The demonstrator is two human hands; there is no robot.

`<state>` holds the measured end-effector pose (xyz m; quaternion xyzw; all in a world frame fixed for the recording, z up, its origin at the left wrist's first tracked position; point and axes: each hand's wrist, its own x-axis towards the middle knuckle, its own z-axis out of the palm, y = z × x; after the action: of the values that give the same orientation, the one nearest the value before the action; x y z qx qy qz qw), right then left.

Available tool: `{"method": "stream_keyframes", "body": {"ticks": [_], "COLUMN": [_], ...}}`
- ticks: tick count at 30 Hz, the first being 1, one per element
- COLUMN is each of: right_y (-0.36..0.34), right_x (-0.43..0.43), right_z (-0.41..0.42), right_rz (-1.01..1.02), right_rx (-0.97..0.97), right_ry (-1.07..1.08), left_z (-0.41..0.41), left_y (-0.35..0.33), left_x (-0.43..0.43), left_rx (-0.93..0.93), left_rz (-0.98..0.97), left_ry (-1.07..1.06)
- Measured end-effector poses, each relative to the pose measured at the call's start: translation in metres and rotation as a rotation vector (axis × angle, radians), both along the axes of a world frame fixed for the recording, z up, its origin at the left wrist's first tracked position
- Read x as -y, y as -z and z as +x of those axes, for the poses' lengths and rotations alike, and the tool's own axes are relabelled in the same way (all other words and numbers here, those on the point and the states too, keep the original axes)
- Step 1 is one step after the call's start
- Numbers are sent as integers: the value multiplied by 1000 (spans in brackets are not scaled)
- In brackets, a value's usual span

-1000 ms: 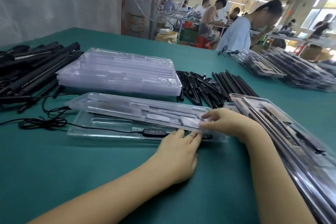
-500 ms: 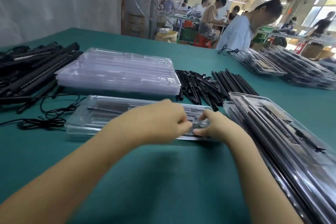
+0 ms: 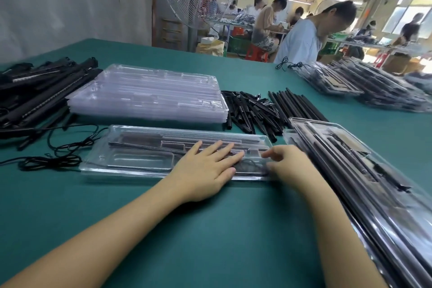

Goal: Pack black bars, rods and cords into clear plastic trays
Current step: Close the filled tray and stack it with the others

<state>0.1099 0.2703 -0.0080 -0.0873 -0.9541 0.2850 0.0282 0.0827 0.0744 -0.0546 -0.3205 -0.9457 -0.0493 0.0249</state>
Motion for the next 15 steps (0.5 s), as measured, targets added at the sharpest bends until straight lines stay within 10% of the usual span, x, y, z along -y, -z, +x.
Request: {"method": "stream_keyframes", "body": {"ticks": [15], "right_y": [-8], "right_x": [19], "right_z": [4], "right_rz": [257], "right_rx": [53], "right_ry": [-171], "left_z": [-11], "left_y": [-5], "left_x": [48], "left_rx": [65], "left_rz": [-26], "left_ry": [21]}}
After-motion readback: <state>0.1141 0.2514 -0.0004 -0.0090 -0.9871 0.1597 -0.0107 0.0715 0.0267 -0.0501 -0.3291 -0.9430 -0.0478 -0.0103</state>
